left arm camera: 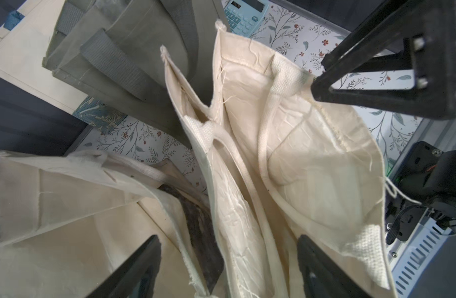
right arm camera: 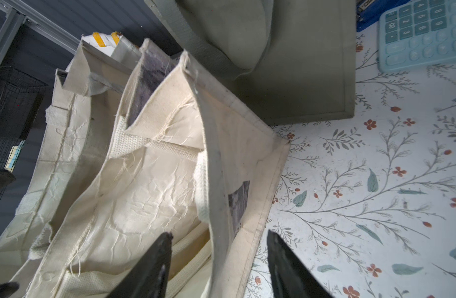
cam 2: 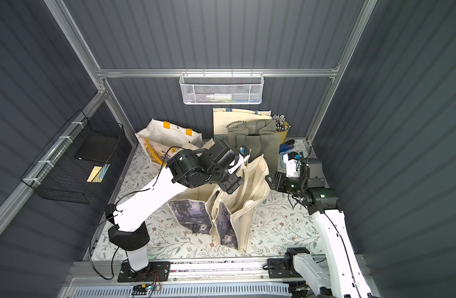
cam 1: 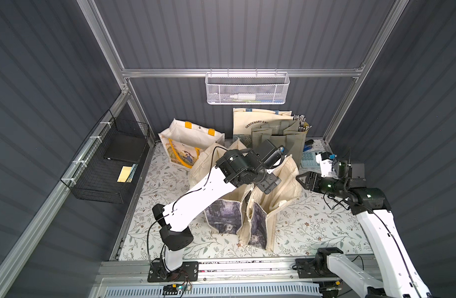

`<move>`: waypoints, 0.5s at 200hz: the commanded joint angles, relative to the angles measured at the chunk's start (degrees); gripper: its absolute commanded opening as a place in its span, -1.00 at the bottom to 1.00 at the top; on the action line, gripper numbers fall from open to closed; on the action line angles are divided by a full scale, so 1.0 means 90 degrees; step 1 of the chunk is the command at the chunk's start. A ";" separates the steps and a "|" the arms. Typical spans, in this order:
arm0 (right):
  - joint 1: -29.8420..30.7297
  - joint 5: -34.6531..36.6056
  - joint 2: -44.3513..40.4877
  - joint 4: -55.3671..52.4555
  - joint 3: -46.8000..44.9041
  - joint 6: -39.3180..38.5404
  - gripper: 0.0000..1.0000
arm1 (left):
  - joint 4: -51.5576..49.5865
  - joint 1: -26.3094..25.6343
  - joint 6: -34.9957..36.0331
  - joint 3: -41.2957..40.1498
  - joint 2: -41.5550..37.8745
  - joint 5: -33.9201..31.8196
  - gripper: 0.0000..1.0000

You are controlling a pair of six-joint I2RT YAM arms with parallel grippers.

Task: Put away the canvas bag
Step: Adjust the canvas bag at the center of the board.

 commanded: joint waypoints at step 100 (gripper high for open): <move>0.0097 -0.0465 -0.0082 0.0340 -0.0281 0.0075 -0.28 | -0.0623 0.0012 -0.0263 0.0444 0.0787 -0.0376 0.09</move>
